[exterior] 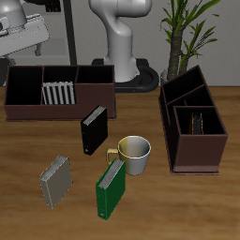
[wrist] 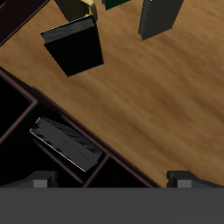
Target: Place the orange book into the left desk caddy's right compartment and place the striped book into the back desk caddy's front compartment and place the yellow book into the back desk caddy's back compartment
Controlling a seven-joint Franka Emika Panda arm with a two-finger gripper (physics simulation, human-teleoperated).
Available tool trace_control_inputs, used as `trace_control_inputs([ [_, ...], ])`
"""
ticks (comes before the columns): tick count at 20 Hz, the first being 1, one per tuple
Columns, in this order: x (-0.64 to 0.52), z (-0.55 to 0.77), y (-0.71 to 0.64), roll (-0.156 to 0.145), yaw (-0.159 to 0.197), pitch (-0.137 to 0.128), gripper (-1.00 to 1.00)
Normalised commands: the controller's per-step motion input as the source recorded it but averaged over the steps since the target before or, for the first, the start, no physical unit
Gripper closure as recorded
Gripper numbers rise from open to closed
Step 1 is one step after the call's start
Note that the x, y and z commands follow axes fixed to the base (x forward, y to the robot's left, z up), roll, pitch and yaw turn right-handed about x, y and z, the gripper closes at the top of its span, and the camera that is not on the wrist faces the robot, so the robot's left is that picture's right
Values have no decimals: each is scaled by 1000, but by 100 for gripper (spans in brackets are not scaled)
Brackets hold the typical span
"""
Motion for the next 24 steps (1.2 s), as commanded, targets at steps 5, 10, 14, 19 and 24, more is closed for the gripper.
trace_control_inputs([
  [5, 305, 2, -120, -179, -456, 37, -100],
  [10, 232, -101, 154, -64, -227, 31, -100],
  [14, 170, -31, 519, 25, -186, -21, -100],
  [19, 259, 54, 394, -42, -161, -44, -100],
  [24, 378, -7, 367, -22, -32, 2, -100],
])
